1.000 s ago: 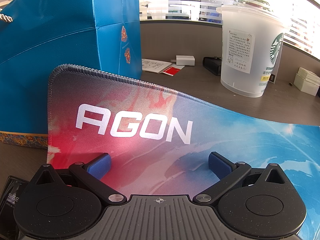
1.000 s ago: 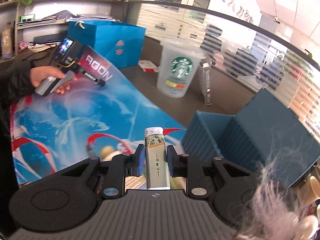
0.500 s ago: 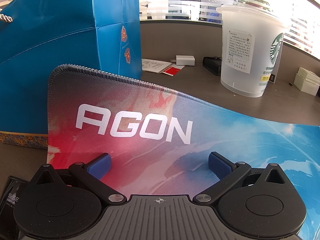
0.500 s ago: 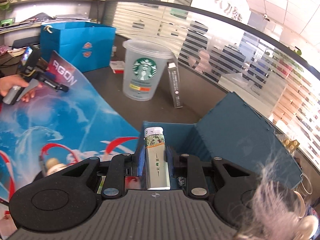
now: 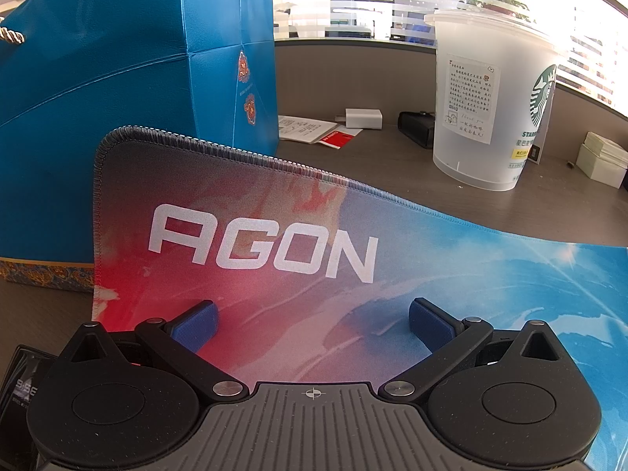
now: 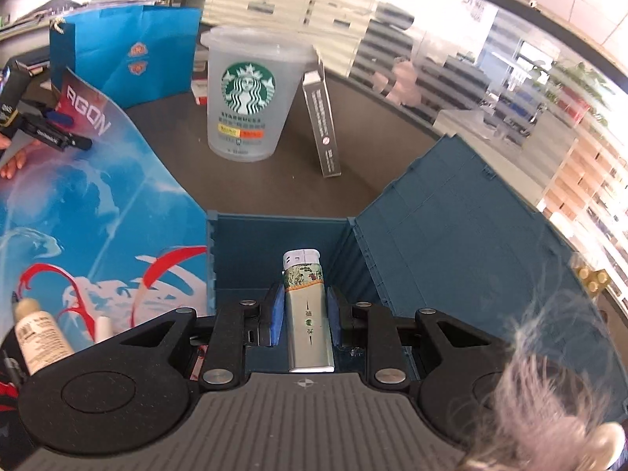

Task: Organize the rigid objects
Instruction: 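Carry the lighter into the teal box and open the right gripper, then return to the pile and grasp a black pen with the right gripper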

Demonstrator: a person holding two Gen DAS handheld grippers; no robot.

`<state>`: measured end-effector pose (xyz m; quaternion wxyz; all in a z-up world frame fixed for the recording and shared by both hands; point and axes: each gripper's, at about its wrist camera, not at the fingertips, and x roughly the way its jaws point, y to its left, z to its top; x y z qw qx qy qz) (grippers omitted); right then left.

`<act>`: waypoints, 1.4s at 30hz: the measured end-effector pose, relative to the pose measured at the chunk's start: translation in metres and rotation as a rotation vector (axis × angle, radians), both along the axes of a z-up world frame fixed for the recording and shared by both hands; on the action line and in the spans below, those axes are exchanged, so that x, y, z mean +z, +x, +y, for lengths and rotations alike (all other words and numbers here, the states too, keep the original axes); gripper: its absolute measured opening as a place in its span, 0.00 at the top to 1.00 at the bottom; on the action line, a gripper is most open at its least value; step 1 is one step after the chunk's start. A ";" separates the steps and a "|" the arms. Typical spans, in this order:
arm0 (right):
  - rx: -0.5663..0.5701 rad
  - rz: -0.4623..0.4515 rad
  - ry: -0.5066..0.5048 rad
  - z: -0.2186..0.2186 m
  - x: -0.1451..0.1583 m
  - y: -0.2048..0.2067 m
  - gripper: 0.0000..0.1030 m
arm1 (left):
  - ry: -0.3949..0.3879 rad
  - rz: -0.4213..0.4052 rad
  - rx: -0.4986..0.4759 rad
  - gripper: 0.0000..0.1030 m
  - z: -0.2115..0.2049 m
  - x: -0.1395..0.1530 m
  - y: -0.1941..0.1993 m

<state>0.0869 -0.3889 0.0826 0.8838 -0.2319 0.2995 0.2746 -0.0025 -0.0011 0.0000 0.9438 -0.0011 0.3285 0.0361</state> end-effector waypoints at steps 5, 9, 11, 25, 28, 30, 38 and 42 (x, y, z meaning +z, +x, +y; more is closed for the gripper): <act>0.007 0.031 -0.005 0.001 -0.010 0.013 0.79 | 0.000 0.000 0.021 0.00 0.000 0.000 0.000; 0.012 0.064 0.033 -0.003 -0.013 0.020 0.79 | 0.000 0.000 0.021 0.00 0.000 0.000 0.000; 0.001 0.073 0.039 -0.004 -0.013 0.022 0.79 | 0.000 0.000 0.022 0.00 0.000 0.000 0.000; -0.016 0.035 0.061 -0.005 -0.003 0.008 0.63 | 0.000 0.000 0.024 0.00 0.000 0.000 0.000; -0.015 0.003 0.074 -0.004 0.004 -0.004 0.49 | 0.000 0.000 0.024 0.00 0.000 0.000 0.000; -0.012 -0.020 0.088 -0.002 0.008 -0.015 0.45 | 0.000 0.000 0.024 0.00 0.000 0.000 0.000; 0.027 -0.114 0.164 0.010 0.019 -0.071 0.24 | 0.000 0.000 0.024 0.00 0.000 0.000 0.000; 0.065 -0.154 0.168 0.025 0.014 -0.109 0.02 | 0.000 0.000 0.024 0.00 0.000 0.000 0.000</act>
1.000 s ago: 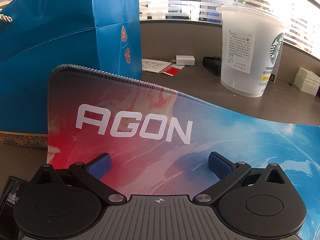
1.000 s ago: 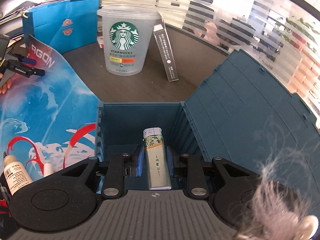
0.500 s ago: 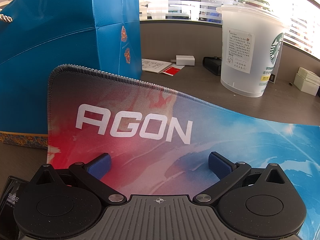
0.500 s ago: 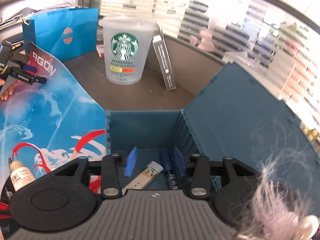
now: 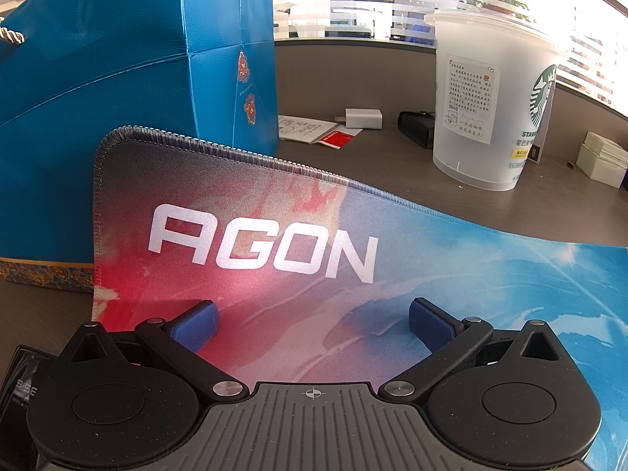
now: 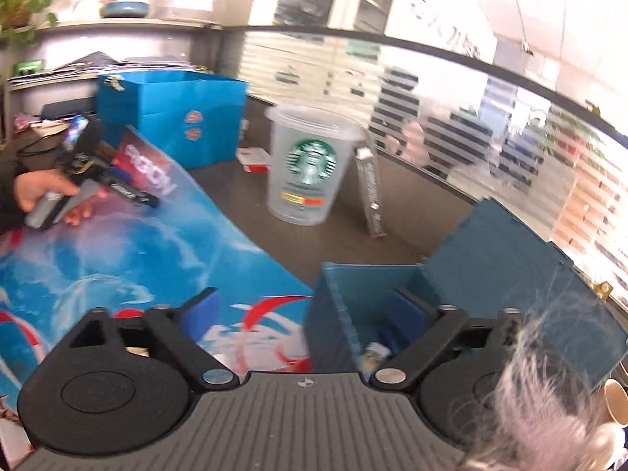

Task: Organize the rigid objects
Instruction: 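Return to the pile and grasp a black pen with the right gripper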

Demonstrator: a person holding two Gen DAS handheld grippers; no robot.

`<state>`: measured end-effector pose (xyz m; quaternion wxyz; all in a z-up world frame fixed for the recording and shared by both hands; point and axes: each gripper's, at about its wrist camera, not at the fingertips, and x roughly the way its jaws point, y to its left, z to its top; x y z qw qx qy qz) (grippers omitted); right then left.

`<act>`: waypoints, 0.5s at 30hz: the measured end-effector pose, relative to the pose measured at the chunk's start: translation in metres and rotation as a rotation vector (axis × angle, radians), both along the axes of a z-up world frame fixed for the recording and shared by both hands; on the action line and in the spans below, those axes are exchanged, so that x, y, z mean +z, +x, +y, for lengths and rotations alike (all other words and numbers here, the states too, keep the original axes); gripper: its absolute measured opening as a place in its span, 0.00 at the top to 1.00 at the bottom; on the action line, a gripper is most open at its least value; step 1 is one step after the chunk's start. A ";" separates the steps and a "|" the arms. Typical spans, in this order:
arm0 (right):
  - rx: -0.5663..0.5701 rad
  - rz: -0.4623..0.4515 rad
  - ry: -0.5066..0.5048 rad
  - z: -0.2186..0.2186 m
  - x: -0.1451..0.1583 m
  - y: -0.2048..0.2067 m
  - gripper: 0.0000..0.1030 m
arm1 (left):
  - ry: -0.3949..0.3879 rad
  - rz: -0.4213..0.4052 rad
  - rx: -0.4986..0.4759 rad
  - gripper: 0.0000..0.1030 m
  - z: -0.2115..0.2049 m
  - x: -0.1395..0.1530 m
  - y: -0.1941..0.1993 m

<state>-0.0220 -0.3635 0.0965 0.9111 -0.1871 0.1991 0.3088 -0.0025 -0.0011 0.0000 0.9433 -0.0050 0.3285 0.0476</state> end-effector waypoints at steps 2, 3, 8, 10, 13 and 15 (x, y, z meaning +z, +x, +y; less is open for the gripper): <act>0.019 -0.007 0.000 0.006 -0.007 -0.020 0.00 | 0.000 0.000 0.000 0.00 0.000 0.000 0.000; 0.031 0.001 0.000 0.009 -0.012 -0.029 0.00 | 0.000 0.000 0.000 0.00 0.000 0.000 0.000; 0.094 0.101 0.059 0.015 -0.038 -0.062 0.00 | 0.000 0.000 0.000 0.00 0.000 0.000 0.000; 0.107 0.165 0.091 0.015 -0.049 -0.071 0.00 | 0.000 0.000 0.000 0.00 0.000 0.000 0.000; 0.089 0.222 0.070 0.016 -0.066 -0.081 0.02 | 0.000 0.000 0.000 0.00 0.000 0.000 0.000; 0.066 0.253 0.077 0.014 -0.073 -0.081 0.02 | 0.000 0.000 0.000 0.00 0.000 0.000 0.000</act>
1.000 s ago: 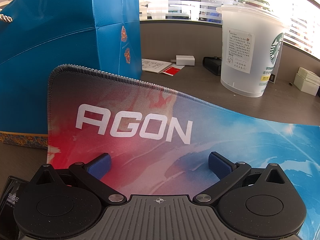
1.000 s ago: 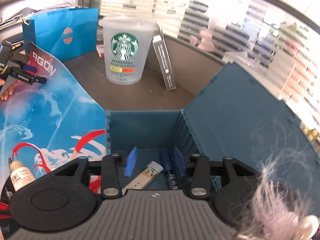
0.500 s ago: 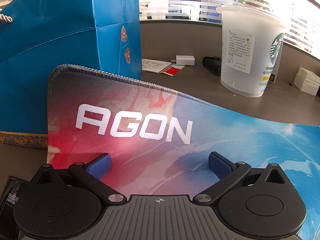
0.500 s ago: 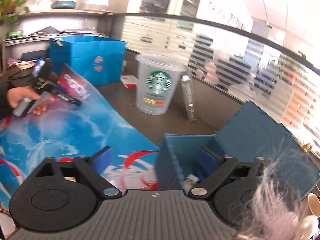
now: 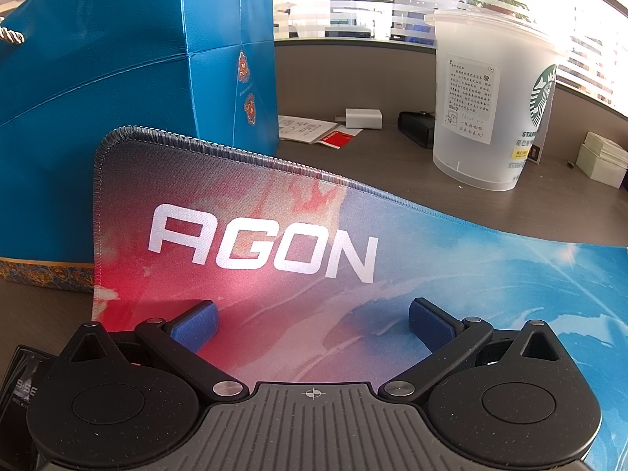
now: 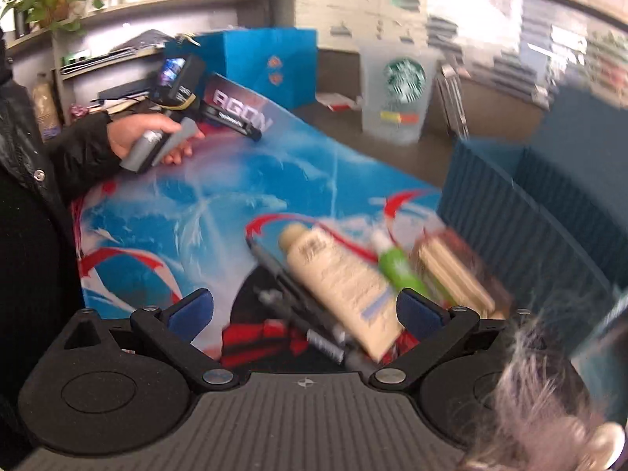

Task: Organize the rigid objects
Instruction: 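Return to the pile and grasp a black pen with the right gripper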

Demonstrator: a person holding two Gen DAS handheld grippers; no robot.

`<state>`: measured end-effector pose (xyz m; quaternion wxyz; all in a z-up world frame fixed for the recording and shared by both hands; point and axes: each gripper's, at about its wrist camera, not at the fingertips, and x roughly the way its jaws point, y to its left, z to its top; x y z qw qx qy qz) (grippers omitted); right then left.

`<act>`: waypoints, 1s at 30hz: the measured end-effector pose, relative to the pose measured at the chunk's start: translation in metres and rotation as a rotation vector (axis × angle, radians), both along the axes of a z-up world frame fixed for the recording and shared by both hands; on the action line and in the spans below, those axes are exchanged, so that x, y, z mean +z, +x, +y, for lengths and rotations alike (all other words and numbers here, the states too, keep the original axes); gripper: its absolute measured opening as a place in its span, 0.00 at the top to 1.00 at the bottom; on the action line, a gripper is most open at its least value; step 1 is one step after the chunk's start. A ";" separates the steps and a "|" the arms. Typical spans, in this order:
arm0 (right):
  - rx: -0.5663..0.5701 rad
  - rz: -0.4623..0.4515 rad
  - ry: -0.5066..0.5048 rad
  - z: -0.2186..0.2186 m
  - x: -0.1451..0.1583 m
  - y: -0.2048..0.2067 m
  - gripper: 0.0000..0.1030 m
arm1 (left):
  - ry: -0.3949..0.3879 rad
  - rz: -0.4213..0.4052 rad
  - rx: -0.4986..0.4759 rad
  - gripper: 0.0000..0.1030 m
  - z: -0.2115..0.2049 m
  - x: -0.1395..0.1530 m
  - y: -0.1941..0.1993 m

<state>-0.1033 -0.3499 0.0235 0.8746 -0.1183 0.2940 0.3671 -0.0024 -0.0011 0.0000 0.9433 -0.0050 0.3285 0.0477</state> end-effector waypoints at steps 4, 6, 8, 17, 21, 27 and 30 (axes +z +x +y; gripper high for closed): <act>-0.045 0.032 -0.013 -0.004 -0.011 0.003 0.02 | 0.000 0.000 0.000 0.00 0.000 0.000 0.000; -0.060 0.039 -0.014 -0.005 -0.017 0.005 0.02 | 0.000 0.000 0.000 0.00 0.000 0.000 0.000; -0.071 0.045 -0.011 -0.005 -0.023 0.005 0.02 | 0.000 0.000 0.000 0.00 0.000 0.000 0.000; -0.087 0.038 -0.025 -0.001 -0.034 -0.007 0.03 | 0.000 0.000 0.000 0.00 0.000 0.000 0.000; -0.099 0.036 -0.002 -0.001 -0.035 -0.015 0.03 | 0.000 0.000 0.000 0.00 0.000 0.000 0.000; -0.110 0.009 0.019 0.001 -0.033 -0.028 0.20 | 0.000 0.000 0.000 0.00 0.000 0.000 0.000; -0.104 0.004 0.036 0.002 -0.031 -0.034 0.32 | 0.000 0.000 0.000 0.00 0.000 0.000 0.000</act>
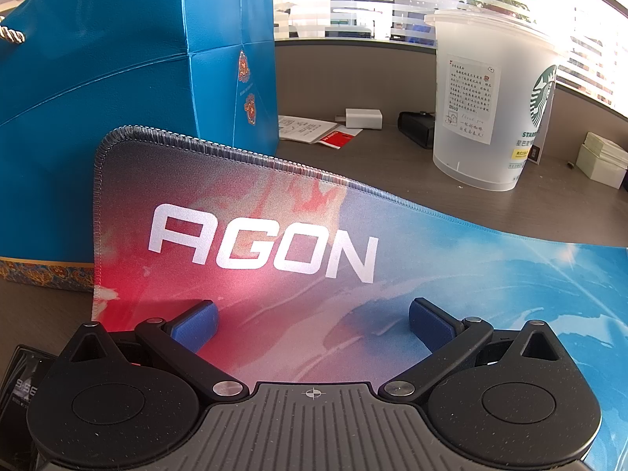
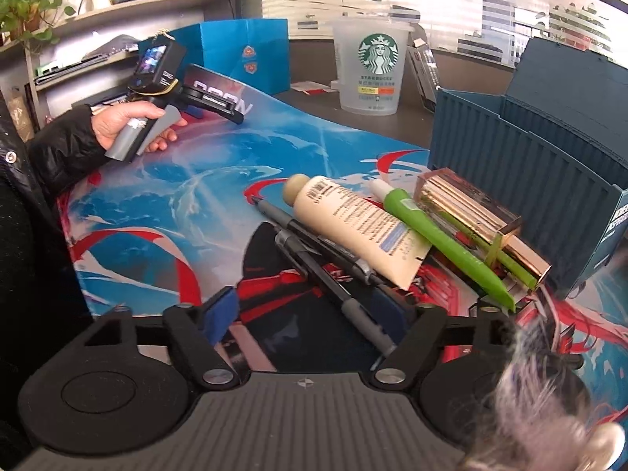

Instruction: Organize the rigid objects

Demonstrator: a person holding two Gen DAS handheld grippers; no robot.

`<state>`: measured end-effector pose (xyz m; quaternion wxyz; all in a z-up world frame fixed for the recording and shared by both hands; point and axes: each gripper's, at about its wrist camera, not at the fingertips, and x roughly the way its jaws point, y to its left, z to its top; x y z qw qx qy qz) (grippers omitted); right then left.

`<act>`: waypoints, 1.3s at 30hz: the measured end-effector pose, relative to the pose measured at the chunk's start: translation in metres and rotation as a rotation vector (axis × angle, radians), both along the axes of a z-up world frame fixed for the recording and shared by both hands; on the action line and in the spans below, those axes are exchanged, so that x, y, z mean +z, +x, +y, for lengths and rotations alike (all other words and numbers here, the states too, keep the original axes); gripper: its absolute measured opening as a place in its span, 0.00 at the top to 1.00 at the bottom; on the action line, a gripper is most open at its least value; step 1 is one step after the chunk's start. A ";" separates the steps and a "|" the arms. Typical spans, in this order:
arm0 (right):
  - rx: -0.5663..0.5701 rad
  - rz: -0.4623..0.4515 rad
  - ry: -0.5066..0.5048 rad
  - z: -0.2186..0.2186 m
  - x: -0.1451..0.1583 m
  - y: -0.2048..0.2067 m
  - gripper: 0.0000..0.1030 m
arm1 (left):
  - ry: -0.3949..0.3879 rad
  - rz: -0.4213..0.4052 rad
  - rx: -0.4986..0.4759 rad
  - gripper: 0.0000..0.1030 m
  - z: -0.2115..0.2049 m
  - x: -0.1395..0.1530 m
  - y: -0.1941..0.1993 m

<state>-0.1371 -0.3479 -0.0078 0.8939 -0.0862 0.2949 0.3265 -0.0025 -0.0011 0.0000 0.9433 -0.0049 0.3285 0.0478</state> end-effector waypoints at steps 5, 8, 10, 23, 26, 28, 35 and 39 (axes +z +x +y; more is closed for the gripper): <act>0.006 -0.019 -0.023 0.009 0.000 -0.008 0.43 | 0.000 0.000 0.000 0.00 0.000 0.000 0.000; 0.013 -0.026 -0.030 0.014 0.000 -0.010 0.52 | 0.000 0.000 0.000 0.00 0.000 0.000 0.000; 0.015 -0.039 -0.047 0.018 0.000 -0.011 0.60 | 0.000 0.000 0.000 0.00 0.000 0.000 0.000; 0.068 -0.047 -0.070 0.035 -0.002 0.001 0.90 | 0.000 0.000 0.001 0.00 0.000 0.000 0.000; 0.092 -0.051 -0.105 0.040 0.001 0.003 0.90 | 0.000 0.000 0.002 0.00 0.000 0.000 0.000; 0.110 -0.049 -0.119 0.042 0.005 0.003 0.90 | 0.000 0.000 0.002 0.00 0.000 0.000 0.000; 0.138 -0.080 -0.109 0.037 0.032 0.005 0.90 | 0.000 0.000 0.002 0.00 0.000 0.000 0.000; 0.138 -0.108 -0.105 0.031 0.049 0.010 0.90 | 0.000 0.000 0.002 0.00 0.000 0.000 0.000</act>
